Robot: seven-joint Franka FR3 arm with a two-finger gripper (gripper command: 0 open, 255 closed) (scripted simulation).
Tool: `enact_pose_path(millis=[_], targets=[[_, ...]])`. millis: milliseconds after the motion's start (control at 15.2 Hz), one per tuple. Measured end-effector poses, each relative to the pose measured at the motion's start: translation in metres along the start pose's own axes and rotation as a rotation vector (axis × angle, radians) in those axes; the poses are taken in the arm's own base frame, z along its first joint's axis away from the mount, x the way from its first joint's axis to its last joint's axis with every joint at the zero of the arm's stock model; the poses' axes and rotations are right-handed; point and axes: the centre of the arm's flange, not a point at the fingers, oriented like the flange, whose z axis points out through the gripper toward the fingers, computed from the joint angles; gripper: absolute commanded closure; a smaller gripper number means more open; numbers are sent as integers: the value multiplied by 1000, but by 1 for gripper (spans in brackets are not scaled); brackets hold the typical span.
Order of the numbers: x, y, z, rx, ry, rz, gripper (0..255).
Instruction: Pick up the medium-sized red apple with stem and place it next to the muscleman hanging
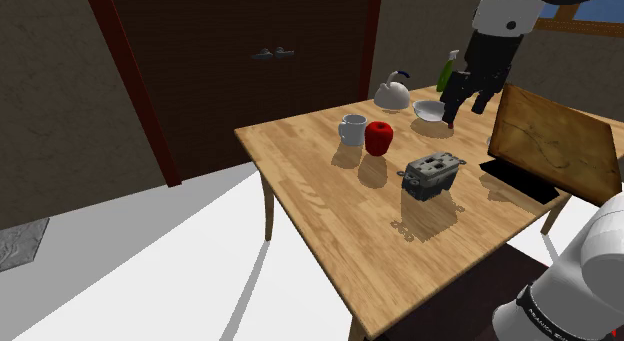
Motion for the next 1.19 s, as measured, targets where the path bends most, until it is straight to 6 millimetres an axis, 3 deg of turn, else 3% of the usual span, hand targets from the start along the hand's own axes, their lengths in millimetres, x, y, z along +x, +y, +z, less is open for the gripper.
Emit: enact_pose_path(millis=[132, 330, 726, 1188], targets=[[5, 2, 3, 0, 0, -9, 0], [30, 18, 15, 2, 1, -60, 0], [96, 52, 50, 5, 4, -183, 0], [174, 77, 83, 8, 8, -327, 0]])
